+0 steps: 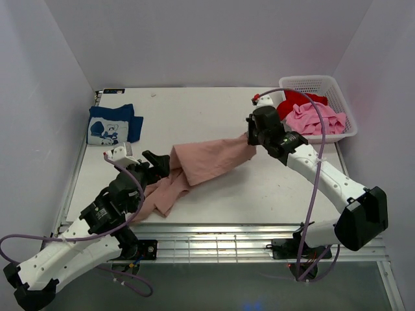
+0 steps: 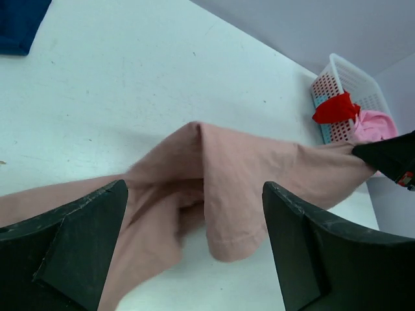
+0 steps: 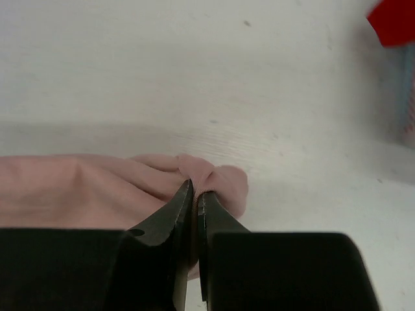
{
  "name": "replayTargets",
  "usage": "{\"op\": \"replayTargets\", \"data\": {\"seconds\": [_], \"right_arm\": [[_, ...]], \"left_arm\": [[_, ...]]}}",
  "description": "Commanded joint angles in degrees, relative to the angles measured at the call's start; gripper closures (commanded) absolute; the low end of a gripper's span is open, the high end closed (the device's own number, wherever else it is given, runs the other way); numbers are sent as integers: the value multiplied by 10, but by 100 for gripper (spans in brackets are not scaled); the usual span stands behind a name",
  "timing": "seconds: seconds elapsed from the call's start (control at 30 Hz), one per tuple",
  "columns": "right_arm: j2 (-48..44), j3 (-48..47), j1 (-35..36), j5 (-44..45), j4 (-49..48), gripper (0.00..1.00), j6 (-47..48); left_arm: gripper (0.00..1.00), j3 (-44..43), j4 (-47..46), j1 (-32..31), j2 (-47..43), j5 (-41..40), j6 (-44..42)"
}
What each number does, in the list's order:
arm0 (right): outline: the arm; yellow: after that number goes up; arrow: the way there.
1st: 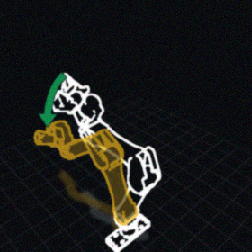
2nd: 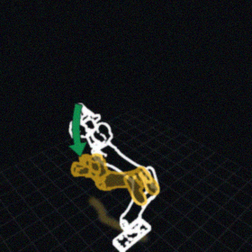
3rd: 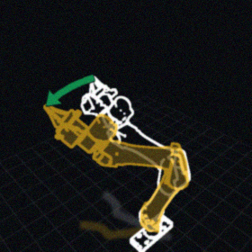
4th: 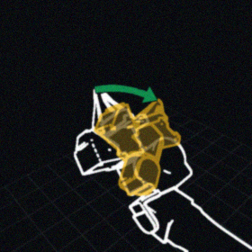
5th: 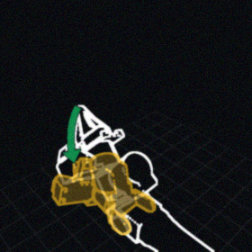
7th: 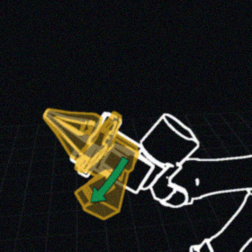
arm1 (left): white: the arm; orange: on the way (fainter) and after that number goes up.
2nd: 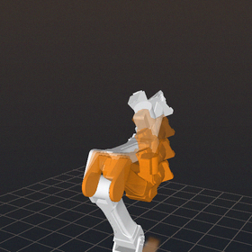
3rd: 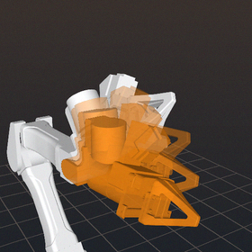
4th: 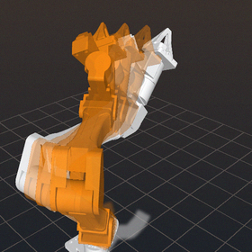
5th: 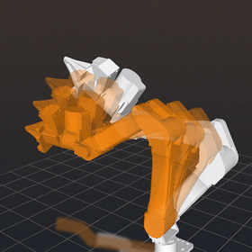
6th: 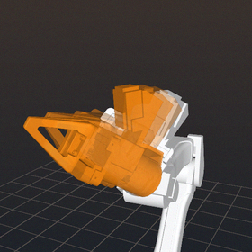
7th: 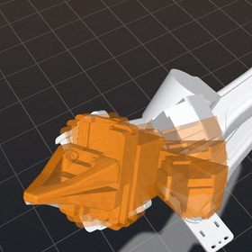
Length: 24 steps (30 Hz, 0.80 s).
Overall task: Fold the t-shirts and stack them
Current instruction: Move the tshirt to the center of the board, then flatten the tshirt out
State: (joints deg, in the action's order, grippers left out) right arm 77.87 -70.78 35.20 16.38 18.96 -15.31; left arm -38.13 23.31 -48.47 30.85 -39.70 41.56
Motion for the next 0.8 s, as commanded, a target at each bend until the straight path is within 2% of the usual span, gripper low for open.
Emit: {"op": "replayTargets", "data": {"seconds": [0.0,0.1,0.23,0.37,0.4,0.43,0.47,0.5,0.53,0.57,0.6,0.63,0.67,0.7,0.77], "right_arm": [[-42,49,-34,133,-26,92,-13],[-60,81,-43,198,-7,92,-23],[-78,89,-46,304,56,92,-37],[-103,91,-49,333,84,92,-33],[-109,91,-49,331,87,90,-31],[-108,88,-49,325,92,82,-27],[-107,80,-48,291,102,71,-11],[-105,78,-48,258,104,50,2],[-105,79,-48,216,95,42,18],[-105,82,-47,107,70,38,33],[-111,97,-46,48,51,36,52],[-115,109,-44,-56,29,34,59],[-117,123,-33,-101,3,32,64],[-117,143,-23,-135,-33,25,70],[-107,155,13,-189,-56,25,77]], "left_arm": [[5,8,-17,2,24,10,-22],[5,14,-51,2,54,49,-49],[5,10,-62,2,94,58,-46],[5,16,-72,2,99,52,-52],[5,17,-72,2,99,50,-53],[5,17,-71,2,100,44,-53],[5,15,-64,3,98,41,-48],[6,12,-59,3,97,36,-45],[6,6,-51,2,93,29,-38],[7,3,-36,2,81,10,-21],[7,2,-29,3,74,-3,-11],[7,-1,-15,2,67,-19,6],[7,-2,14,3,60,-56,20],[4,-4,33,3,49,-75,57],[3,-8,68,2,43,-111,60]]}}
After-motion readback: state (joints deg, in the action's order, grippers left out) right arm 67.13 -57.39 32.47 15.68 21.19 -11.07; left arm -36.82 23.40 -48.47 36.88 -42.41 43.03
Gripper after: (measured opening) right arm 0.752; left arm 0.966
